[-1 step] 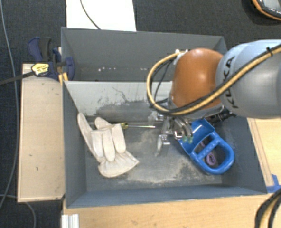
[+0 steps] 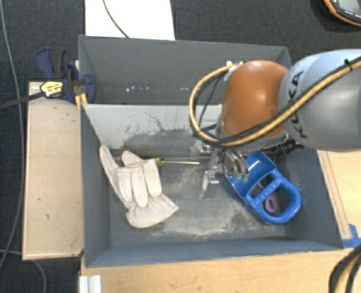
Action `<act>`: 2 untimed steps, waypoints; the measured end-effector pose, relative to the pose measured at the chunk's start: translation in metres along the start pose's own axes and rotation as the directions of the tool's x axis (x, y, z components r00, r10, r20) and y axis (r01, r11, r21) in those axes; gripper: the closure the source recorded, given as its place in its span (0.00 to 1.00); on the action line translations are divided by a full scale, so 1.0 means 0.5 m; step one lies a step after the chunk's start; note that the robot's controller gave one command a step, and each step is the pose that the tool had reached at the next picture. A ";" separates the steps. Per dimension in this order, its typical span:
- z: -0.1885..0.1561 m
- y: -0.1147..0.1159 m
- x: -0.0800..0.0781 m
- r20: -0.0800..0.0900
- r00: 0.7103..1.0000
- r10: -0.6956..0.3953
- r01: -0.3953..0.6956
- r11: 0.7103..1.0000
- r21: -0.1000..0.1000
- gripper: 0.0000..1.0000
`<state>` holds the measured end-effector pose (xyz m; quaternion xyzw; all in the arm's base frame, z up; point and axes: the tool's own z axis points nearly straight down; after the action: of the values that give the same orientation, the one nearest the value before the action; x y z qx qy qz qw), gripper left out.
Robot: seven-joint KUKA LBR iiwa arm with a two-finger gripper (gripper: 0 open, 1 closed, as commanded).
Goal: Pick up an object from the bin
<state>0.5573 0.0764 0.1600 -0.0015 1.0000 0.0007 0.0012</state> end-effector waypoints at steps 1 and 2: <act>0.183 0.156 0.033 -0.005 0.977 -0.214 0.214 0.977 -0.002 0.00; 0.039 0.217 0.073 0.008 0.937 -0.350 0.350 0.937 0.001 0.00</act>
Offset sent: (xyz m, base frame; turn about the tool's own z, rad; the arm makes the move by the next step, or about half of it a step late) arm -0.0378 0.1076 -0.0206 -0.3598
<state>0.5207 0.1850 0.1407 -0.1794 0.9838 0.0006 0.0055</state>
